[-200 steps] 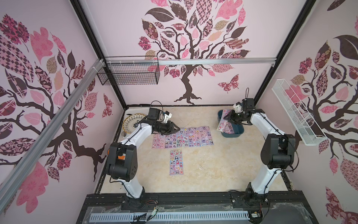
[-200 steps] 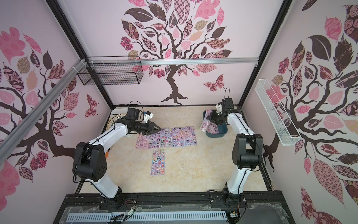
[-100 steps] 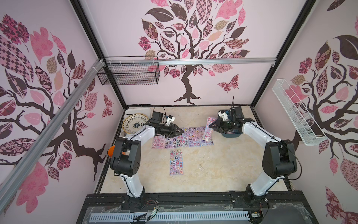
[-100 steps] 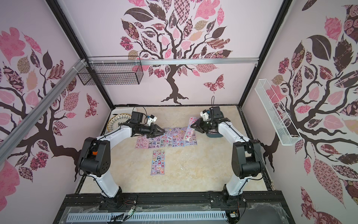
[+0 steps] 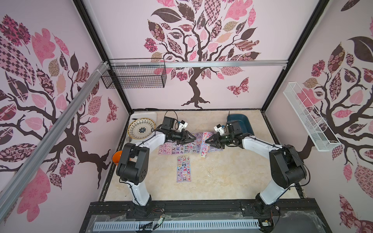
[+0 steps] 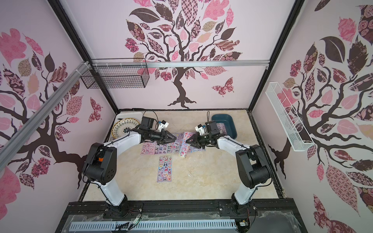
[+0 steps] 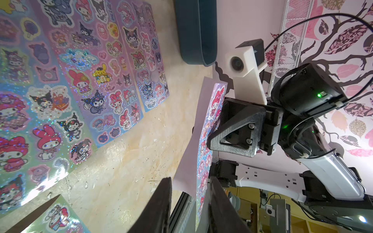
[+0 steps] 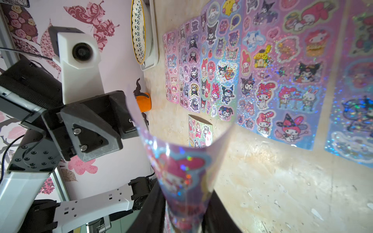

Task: Take the stickers out of the storage box
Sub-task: Place the sticker at the center of the board.

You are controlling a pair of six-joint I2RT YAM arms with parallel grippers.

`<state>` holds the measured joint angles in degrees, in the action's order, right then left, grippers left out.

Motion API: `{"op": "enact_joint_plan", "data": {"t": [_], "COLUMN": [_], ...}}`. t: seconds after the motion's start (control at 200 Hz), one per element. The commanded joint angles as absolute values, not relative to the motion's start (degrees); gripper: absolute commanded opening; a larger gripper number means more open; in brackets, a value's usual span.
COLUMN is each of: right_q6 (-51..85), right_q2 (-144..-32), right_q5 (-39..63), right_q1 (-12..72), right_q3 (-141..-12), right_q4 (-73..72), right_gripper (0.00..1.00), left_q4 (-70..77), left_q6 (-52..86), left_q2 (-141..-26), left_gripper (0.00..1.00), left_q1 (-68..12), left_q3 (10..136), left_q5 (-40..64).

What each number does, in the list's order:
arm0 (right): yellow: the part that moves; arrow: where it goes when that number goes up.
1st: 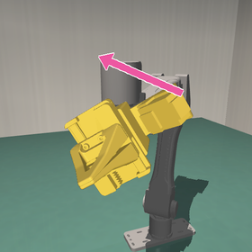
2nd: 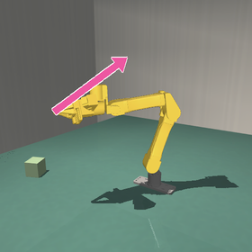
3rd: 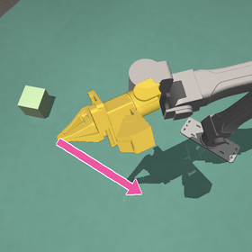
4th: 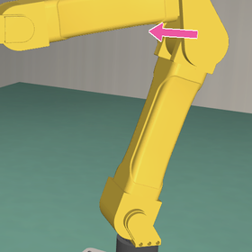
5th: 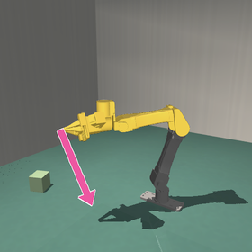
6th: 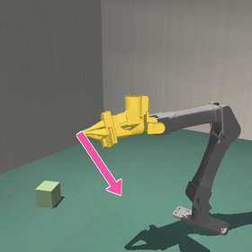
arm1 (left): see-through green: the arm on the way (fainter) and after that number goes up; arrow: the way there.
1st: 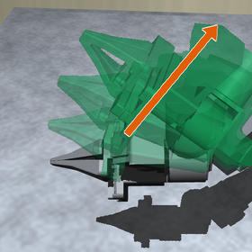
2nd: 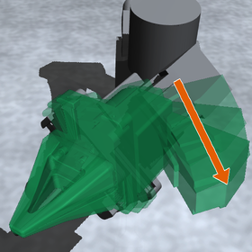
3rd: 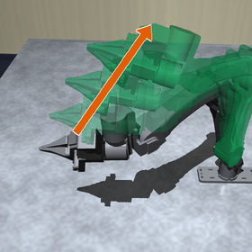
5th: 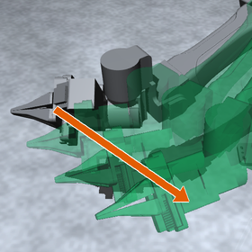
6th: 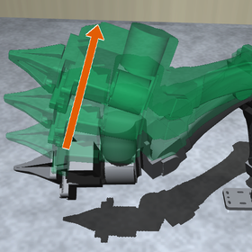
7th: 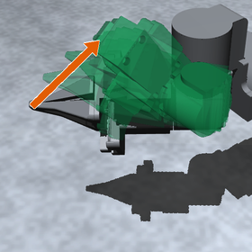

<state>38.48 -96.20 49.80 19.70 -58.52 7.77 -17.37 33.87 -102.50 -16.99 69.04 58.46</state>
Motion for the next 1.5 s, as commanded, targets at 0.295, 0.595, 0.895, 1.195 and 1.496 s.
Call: {"op": "enact_joint_plan", "data": {"t": [0.295, 0.595, 0.895, 1.195, 1.496], "right_q6": [45.88, 44.37, 44.64, 44.47, 43.55], "right_q2": [-95.89, -96.68, -97.33, -99.41, -99.93], "right_q5": [53.99, 54.14, 54.03, 53.64, 53.63], "right_q1": [19.6, 19.59, 19.56, 19.59, 19.55], "right_q3": [-54.27, -55.91, -55.62, -57.2, -58.89], "right_q4": [-5.94, -3.89, -4.4, -4.13, -2.28], "right_gripper": [0.33, 0.33, 0.33, 0.33, 0.35], "left_q4": [-23.28, -22.76, -20.69, -19.93, -19.5], "left_q6": [28.9, 29.23, 31.1, 31.68, 32.09], "left_q2": [-106.73, -106.93, -107.49, -108.06, -108.82], "left_gripper": [0.37, 0.37, 0.37, 0.22, 0.06], "left_q1": [-20.33, -21.01, -22.58, -22.74, -22.7], "left_q3": [72.61, 73.05, 72.65, 72.41, 73.11], "left_q5": [58.44, 59.54, 61.35, 61.77, 61.82]}}
